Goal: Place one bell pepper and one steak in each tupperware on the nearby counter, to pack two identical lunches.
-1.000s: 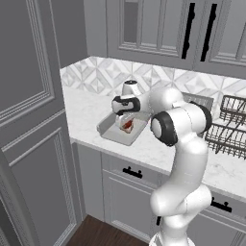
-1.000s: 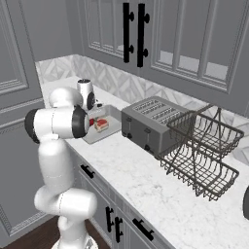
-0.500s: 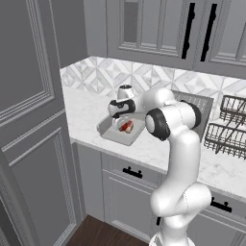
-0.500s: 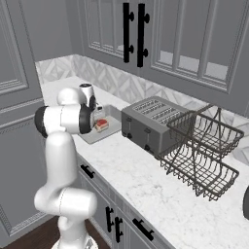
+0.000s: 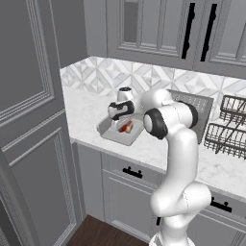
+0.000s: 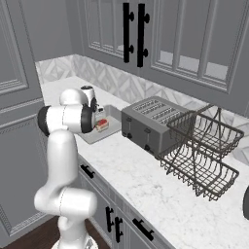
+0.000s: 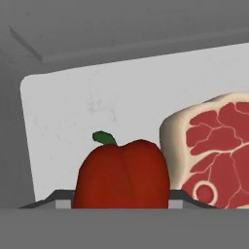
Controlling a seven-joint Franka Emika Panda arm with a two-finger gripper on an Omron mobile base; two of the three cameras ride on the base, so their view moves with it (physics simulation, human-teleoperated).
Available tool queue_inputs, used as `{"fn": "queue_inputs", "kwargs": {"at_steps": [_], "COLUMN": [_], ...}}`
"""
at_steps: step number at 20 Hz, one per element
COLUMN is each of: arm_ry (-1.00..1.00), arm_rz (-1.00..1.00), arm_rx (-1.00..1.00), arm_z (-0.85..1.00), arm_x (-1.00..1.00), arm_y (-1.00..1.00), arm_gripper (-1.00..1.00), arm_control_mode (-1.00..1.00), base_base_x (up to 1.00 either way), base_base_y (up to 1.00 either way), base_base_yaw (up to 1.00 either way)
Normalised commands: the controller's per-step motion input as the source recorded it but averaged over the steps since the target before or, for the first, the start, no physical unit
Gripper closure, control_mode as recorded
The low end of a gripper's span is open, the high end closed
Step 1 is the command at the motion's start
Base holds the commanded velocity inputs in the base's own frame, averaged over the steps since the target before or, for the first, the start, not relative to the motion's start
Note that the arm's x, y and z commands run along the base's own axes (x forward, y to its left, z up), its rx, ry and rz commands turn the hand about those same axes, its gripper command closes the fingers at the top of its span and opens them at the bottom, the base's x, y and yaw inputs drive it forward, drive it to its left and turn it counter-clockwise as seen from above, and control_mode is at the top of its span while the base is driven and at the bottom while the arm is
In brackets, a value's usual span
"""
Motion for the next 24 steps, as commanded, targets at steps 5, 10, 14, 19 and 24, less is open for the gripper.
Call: {"fn": "queue_inputs", "kwargs": {"at_steps": [5, 10, 14, 19, 24], "arm_ry": [0.00, -0.01, -0.01, 0.00, 0.00], "arm_rz": [0.00, 0.00, 0.00, -0.03, -0.12], "arm_rx": [0.00, 0.00, 0.00, 0.01, 0.07], "arm_z": [-0.04, 0.00, 0.22, 0.38, 0.33], "arm_x": [0.16, 0.00, 0.00, -0.46, -1.00], "arm_y": [0.00, 0.00, 0.00, -0.12, -0.34], "arm_gripper": [-1.00, -1.00, -1.00, -1.00, -1.00], "arm_control_mode": [-1.00, -1.00, -1.00, -1.00, -1.00], "base_base_x": [0.00, 0.00, 0.00, 0.00, 0.00], "base_base_y": [0.00, 0.00, 0.00, 0.00, 0.00], "base_base_yaw": [0.00, 0.00, 0.00, 0.00, 0.00]}}
